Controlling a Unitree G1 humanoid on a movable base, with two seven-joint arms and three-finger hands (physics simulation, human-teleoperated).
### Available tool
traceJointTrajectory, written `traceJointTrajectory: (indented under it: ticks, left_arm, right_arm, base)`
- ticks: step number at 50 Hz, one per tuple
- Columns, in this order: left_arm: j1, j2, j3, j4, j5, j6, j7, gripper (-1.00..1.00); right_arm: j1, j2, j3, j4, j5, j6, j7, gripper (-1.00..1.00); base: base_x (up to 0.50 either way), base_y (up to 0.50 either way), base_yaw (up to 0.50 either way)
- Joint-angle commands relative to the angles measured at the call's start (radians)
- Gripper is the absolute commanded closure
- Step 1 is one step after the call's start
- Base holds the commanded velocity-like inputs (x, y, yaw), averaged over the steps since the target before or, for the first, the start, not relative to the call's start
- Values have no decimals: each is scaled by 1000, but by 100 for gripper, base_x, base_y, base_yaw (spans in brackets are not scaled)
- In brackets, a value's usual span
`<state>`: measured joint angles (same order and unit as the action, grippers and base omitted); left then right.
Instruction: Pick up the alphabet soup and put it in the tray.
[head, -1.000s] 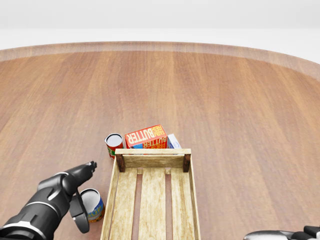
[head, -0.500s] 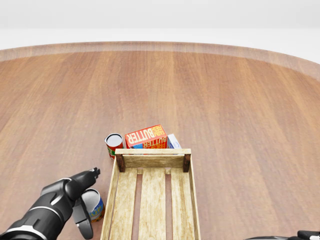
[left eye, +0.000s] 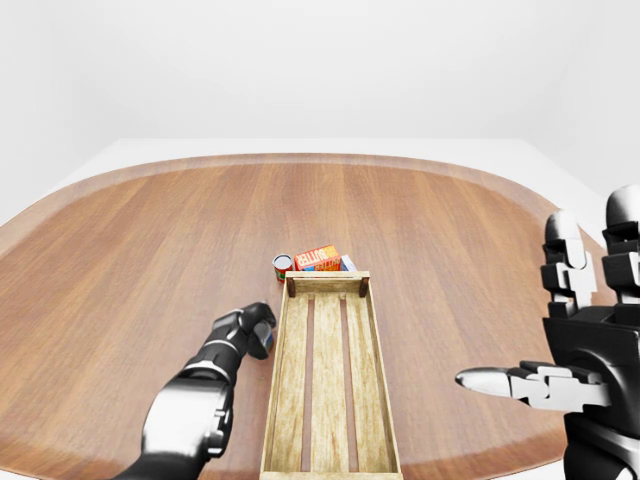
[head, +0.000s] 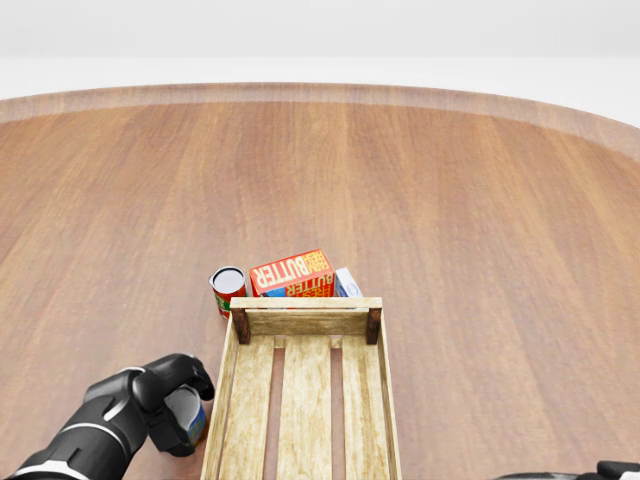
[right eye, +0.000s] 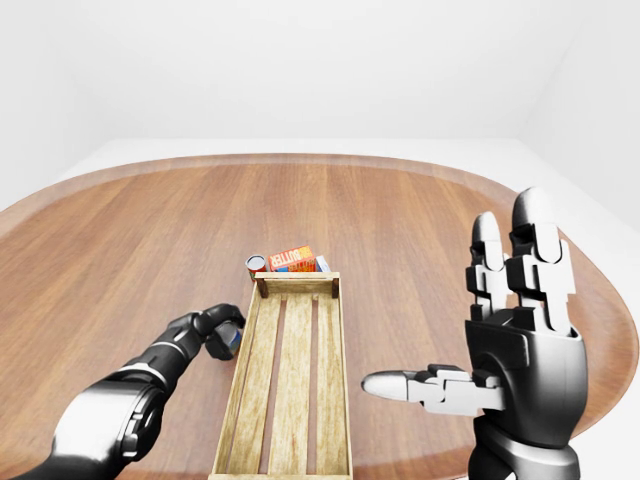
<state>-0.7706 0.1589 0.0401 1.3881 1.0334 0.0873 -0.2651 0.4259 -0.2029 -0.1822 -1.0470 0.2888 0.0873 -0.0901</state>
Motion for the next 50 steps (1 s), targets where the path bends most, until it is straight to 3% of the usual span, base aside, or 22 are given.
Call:
traceJointTrajectory:
  ticks: [1, 19, 28, 36, 46, 50]
  left_arm:
    - [18, -4, 9, 12, 21, 0, -15, 94]
    - [14, 6, 2, 11, 24, 0, -16, 93]
    - [-22, 61, -4, 0, -16, 0, -47, 94]
    - [-69, 142, -8, -19, -81, 0, 1, 94]
    - [-94, 161, -42, -42, -112, 0, 9, 94]
    - [-112, 168, -55, -64, -118, 0, -39, 94]
  right_arm:
    - [-8, 15, -11, 0, -4, 0, 9, -100]
    - [-9, 7, -16, 0, 4, 0, 0, -100]
    - [-16, 21, -12, 0, -10, 0, 12, -100]
    - [-12, 28, 6, 0, -29, 0, 18, -100]
    - [-11, 25, 5, 0, -24, 0, 15, -100]
    - [-12, 21, 4, 0, -20, 0, 12, -100]
  base:
    - [0, 0, 0]
    - [0, 0, 0]
    - [0, 0, 0]
    - [0, 0, 0]
    - [0, 0, 0]
    - [0, 0, 0]
